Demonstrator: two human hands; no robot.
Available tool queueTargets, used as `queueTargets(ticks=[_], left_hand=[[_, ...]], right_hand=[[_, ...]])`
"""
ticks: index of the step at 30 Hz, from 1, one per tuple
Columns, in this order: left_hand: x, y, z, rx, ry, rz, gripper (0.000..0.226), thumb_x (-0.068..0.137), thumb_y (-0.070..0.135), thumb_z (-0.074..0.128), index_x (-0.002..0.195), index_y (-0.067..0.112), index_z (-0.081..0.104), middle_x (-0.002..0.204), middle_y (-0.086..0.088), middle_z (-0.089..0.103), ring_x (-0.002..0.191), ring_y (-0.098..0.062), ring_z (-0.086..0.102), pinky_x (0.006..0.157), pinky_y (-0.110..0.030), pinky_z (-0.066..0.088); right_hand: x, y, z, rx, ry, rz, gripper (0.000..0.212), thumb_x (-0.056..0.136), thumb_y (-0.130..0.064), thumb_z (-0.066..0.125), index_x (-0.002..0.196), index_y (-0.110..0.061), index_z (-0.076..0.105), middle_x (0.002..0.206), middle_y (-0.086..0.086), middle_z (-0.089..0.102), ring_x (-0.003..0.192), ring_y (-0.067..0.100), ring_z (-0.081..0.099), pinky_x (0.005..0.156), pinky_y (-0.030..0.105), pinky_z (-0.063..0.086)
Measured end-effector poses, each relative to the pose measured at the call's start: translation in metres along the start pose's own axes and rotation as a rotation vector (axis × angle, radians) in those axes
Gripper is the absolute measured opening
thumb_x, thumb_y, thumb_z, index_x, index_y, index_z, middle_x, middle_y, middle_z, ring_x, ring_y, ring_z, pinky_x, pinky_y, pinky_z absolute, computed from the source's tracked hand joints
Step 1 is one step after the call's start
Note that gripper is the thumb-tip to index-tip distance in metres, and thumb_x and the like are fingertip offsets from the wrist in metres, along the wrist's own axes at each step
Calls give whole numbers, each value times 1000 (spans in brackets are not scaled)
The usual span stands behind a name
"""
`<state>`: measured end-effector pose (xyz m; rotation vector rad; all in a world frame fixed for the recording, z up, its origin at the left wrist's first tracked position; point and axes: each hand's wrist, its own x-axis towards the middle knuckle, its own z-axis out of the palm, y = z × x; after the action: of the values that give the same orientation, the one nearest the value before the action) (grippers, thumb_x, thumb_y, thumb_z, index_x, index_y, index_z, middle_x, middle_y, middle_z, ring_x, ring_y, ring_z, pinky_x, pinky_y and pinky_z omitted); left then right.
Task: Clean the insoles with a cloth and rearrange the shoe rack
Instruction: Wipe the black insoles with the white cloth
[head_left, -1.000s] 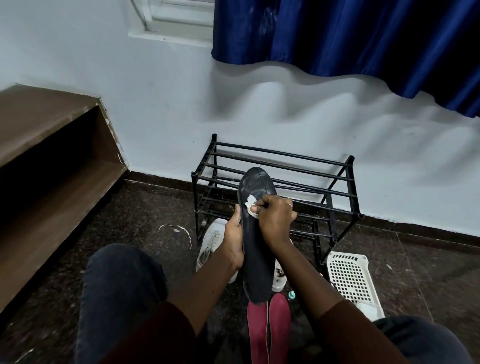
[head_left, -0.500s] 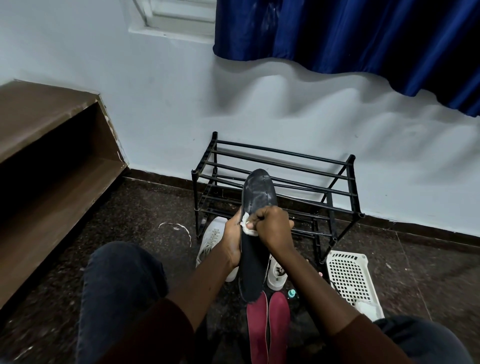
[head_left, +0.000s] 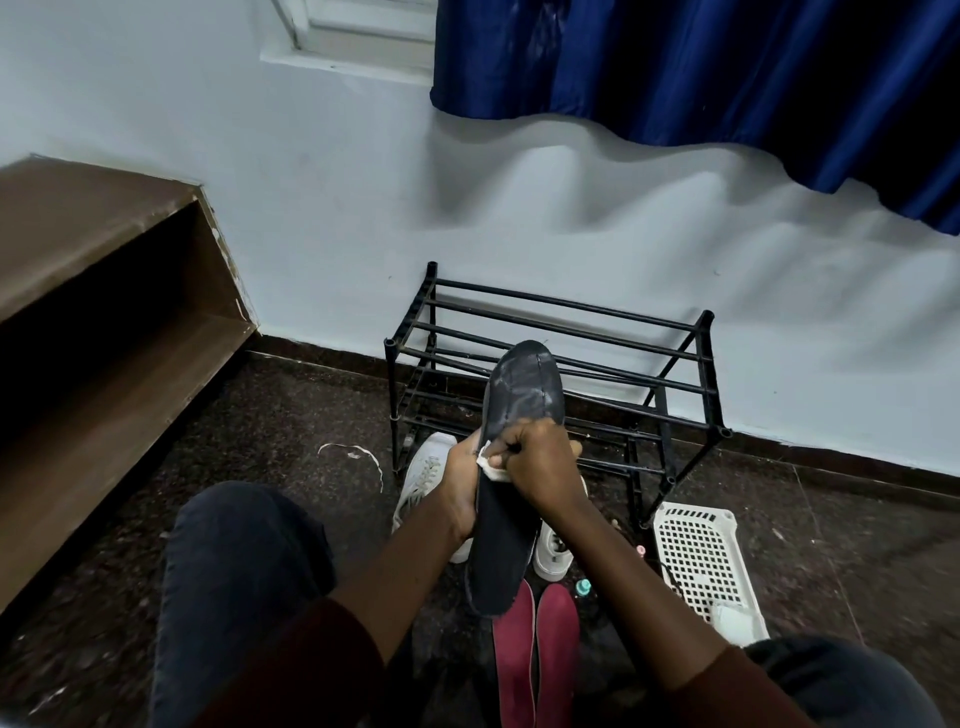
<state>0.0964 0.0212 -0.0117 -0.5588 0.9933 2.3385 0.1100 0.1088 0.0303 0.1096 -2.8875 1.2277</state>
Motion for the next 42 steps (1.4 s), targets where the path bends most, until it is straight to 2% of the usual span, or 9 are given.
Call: queueTargets(ticks=[3,6,9,14,18,24,29,39,42], left_hand=[[-6,-1,9,56,-52,44,64,101,23,34,48,8,68,47,-7,59,42,-14,60,44,-15,48],[-11,-1,16,55,-103,67,68,101,20,32,44,8,67,46,-6,60,41,-12,60,42,-15,47],[-11,-3,15,38,-110,88,69,103,19,31,45,8,67,47,-3,61,42,-10,59,44,-15,48],[-13,-1,10,-5,-70,78,64,102,21,32,51,7,69,52,-8,63,47,-14,63,47,-17,50],[-9,5,5,-53,-33,39,39,88,31,49,73,3,71,63,-12,63,60,-21,63,61,-23,53],[-10,2,6,-65,-76,-1,37,88,35,47,79,4,65,63,-10,62,61,-20,62,60,-23,53],[-11,0,11,-36,-55,38,54,99,28,36,69,4,74,65,-10,68,59,-18,67,58,-23,55],[-5,5,10,-120,-32,60,73,101,43,25,67,4,76,69,-13,71,60,-21,70,50,-25,55],[-4,4,7,-79,4,61,82,99,53,18,65,6,77,72,-11,73,63,-19,71,50,-23,55]], right_hand=[[8,0,3,-33,101,46,20,69,9,67,70,-9,76,73,5,72,82,22,63,80,33,47],[19,-5,1,-134,228,93,23,74,4,61,74,-13,76,79,1,70,91,19,55,79,29,32],[31,-7,-5,-185,309,121,18,77,-2,61,79,-14,75,85,4,66,94,26,53,80,37,37],[31,-9,-4,-242,99,28,17,76,-1,61,77,-11,75,82,7,64,90,31,57,81,42,45],[14,-6,-7,-197,-92,39,17,76,3,64,82,-8,76,87,5,73,88,16,64,80,25,47],[14,-1,-3,-105,50,84,21,73,8,61,73,-7,75,77,7,73,87,21,64,84,31,46],[32,-9,-11,-288,235,157,22,80,-5,59,85,-19,75,91,1,69,105,24,47,77,35,28],[11,-5,-1,-181,60,153,26,77,4,54,83,-9,75,89,8,72,94,22,62,77,25,42],[0,2,8,-173,28,157,24,71,2,58,73,-15,75,77,3,72,86,22,64,84,39,47]])
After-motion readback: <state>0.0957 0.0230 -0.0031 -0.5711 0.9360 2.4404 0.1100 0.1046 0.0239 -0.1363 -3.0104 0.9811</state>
